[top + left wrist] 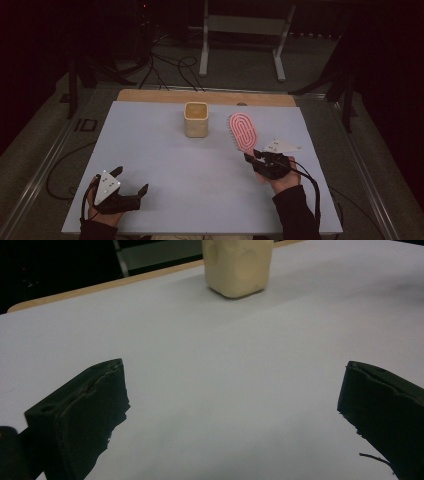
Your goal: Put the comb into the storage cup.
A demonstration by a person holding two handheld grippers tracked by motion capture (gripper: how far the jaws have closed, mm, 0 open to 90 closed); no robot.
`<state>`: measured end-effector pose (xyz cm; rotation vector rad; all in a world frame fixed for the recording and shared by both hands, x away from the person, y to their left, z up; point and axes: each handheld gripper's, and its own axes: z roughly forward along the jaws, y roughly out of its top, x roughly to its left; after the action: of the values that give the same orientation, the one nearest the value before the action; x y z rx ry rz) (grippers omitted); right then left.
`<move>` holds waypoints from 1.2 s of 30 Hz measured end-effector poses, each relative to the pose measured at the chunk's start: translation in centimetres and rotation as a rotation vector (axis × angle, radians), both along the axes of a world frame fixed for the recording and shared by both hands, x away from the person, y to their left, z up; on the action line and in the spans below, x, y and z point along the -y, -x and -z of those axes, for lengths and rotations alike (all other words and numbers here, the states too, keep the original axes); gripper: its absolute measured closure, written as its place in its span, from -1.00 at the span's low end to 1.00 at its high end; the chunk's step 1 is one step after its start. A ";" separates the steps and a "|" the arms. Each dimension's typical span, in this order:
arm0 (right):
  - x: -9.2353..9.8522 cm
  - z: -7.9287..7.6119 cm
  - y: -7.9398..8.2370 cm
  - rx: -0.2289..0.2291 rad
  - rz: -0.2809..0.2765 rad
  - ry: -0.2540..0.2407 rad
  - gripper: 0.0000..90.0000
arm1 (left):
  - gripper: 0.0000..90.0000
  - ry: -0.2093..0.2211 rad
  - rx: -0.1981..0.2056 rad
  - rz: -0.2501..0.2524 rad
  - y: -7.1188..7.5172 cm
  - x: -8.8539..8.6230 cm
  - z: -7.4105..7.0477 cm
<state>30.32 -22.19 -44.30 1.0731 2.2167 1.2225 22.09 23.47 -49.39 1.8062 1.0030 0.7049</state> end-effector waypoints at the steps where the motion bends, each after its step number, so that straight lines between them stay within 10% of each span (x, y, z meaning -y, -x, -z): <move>1: 0.0 0.0 0.0 0.004 0.003 -0.001 0.55 | -1.00 0.001 0.003 0.002 0.0 0.1 -0.2; 13: 0.0 -0.1 0.1 0.023 0.024 -0.031 0.55 | -1.00 0.059 -0.007 -0.017 -0.9 1.1 -2.1; 27: 0.1 -0.8 0.2 0.050 0.037 -0.073 0.55 | -1.00 0.037 0.031 0.035 -3.1 6.3 -5.9; 36: -0.5 -0.7 0.2 0.050 0.023 -0.066 0.55 | -1.00 0.097 -0.016 0.065 -4.8 7.8 -6.9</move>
<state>30.16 -21.74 -43.60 1.0776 2.1352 1.3063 26.92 15.70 -42.46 1.7543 0.9685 0.5931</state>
